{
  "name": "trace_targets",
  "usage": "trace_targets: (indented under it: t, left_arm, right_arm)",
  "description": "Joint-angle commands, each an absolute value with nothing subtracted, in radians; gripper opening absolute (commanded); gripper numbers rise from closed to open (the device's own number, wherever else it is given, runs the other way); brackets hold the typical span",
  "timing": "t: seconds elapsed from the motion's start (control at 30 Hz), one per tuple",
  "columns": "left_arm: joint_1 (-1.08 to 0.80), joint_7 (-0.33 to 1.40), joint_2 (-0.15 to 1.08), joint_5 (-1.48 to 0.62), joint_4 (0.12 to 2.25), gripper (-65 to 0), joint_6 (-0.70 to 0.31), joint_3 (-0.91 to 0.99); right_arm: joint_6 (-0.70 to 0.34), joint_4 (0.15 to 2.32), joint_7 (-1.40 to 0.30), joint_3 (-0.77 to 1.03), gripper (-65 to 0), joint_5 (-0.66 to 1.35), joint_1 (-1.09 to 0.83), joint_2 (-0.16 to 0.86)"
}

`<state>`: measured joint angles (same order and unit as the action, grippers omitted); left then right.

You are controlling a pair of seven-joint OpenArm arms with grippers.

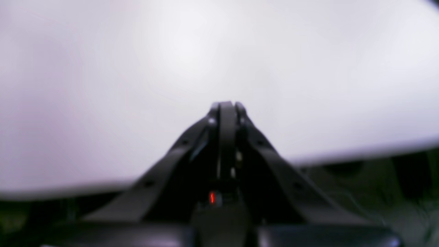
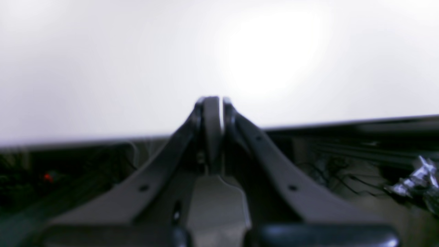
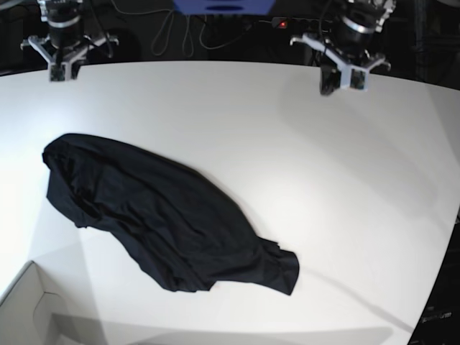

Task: Layout the t-shirt on the table in an organized manner, then fold the t-shirt properly
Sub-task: 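Reach the left gripper down and grasp the black t-shirt's edge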

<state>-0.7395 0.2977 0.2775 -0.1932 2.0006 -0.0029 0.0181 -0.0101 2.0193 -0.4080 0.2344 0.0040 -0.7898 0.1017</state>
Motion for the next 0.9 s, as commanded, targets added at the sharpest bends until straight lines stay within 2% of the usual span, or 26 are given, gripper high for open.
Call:
trace_targets:
  t: [0.0,0.13,0.2,0.3,0.4,0.5,0.63,0.87]
  left_arm:
    - [-0.713,0.291,0.263,-0.194,2.017,-64.5,0.004,0.016]
    - [-0.544,0.420,0.177,-0.193,2.017,-63.9,-0.001,0.022]
    - [-0.456,0.509,0.145,-0.193,2.017,-60.1,-0.001,0.022]
    - [-0.314,0.633,0.108,-0.193,2.011,-47.5,0.001,0.021]
    - [-0.179,0.682,0.065,-0.191,1.975,-33.6,-0.001,0.021]
    - [-0.062,0.665,0.039,-0.191,1.860,-25.8,-0.002,0.021]
    - [0.082,0.585,0.027,-0.191,1.607,-25.1,-0.002,0.016]
    - [0.303,0.289,-0.005,-0.193,1.122,-24.7,-0.004,0.015]
  right_arm:
    - [-0.007,2.034,-0.389,0.240,-65.0,-0.001,-0.780,0.102]
    - [-0.007,2.037,-0.452,0.240,-64.9,-0.001,-0.694,0.082]
    - [-0.007,2.037,-0.522,0.240,-60.4,-0.001,-0.650,0.082]
    - [-0.007,2.037,-0.631,0.239,-51.6,-0.002,-0.598,0.087]
    - [-0.007,2.037,-0.685,0.240,-43.5,-0.002,-0.567,0.110]
    - [-0.007,2.035,-0.696,0.242,-38.1,-0.002,-0.564,0.119]
    - [-0.007,2.034,-0.690,0.243,-35.9,-0.005,-0.562,0.119]
    - [-0.007,2.032,-0.688,0.243,-35.8,-0.005,-0.572,0.119]
